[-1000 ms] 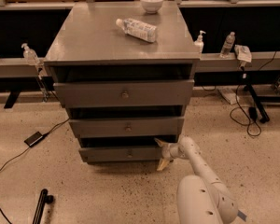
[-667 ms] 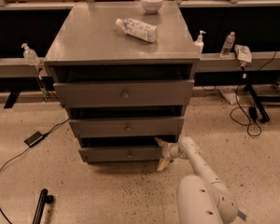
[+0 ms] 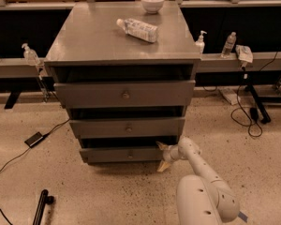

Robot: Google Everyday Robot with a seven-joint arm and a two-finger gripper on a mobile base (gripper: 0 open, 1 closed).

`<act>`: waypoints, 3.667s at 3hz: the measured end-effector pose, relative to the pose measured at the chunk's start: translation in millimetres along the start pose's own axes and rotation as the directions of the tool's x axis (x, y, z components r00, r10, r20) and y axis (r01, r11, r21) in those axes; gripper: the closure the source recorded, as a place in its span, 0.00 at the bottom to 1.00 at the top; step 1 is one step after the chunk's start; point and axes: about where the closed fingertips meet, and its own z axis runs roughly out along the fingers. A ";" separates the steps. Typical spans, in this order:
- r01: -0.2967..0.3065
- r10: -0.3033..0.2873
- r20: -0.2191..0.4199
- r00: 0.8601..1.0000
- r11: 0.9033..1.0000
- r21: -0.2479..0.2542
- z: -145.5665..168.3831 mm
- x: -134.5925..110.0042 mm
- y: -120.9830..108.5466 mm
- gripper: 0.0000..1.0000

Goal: Open bottom drawer

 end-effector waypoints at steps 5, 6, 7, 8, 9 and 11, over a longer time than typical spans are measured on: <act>-0.016 0.016 0.011 1.000 1.000 -0.012 -16.0 -7.0 0.9 0.44; -0.016 0.016 0.011 1.000 1.000 -0.012 -16.0 -7.0 0.9 0.45; -0.016 0.016 0.011 1.000 1.000 -0.012 -16.0 -7.0 0.9 0.45; -0.016 0.016 0.011 1.000 1.000 -0.012 -16.0 -7.0 0.9 0.38; -0.016 0.016 0.011 1.000 1.000 -0.012 -16.0 -7.0 0.9 0.16; 0.040 -0.049 0.125 0.991 0.996 0.081 -38.7 -19.8 19.3 0.00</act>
Offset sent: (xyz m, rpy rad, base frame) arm -0.0320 -0.0196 0.0147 0.0673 0.0618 -0.0025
